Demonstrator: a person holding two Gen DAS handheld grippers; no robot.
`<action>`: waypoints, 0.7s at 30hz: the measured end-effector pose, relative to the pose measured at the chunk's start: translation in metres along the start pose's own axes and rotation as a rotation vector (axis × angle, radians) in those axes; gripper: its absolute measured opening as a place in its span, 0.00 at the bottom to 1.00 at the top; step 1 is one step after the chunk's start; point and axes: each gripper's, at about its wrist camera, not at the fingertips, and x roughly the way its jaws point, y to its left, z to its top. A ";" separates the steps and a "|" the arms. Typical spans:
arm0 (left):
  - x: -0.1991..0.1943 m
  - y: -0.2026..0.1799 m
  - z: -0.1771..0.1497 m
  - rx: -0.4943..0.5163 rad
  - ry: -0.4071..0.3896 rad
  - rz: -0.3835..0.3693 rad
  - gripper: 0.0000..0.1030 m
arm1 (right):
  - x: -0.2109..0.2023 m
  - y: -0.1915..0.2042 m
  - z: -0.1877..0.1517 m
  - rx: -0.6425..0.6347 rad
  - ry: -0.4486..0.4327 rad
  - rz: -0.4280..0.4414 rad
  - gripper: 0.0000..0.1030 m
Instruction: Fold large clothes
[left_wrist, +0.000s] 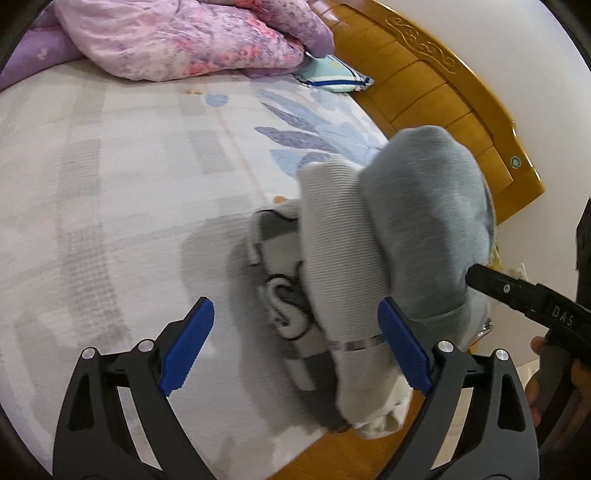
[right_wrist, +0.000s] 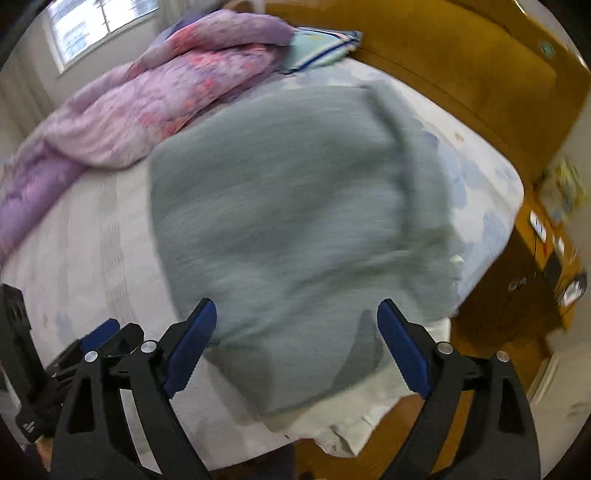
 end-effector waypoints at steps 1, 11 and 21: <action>-0.001 0.007 -0.003 0.003 -0.010 0.004 0.89 | 0.001 0.007 -0.002 -0.016 -0.009 -0.014 0.84; 0.018 0.063 -0.025 -0.007 -0.026 0.084 0.90 | 0.012 0.073 -0.053 -0.178 -0.160 -0.248 0.91; 0.028 0.070 -0.050 0.070 -0.084 0.059 0.90 | 0.033 0.096 -0.074 -0.207 -0.265 -0.350 0.93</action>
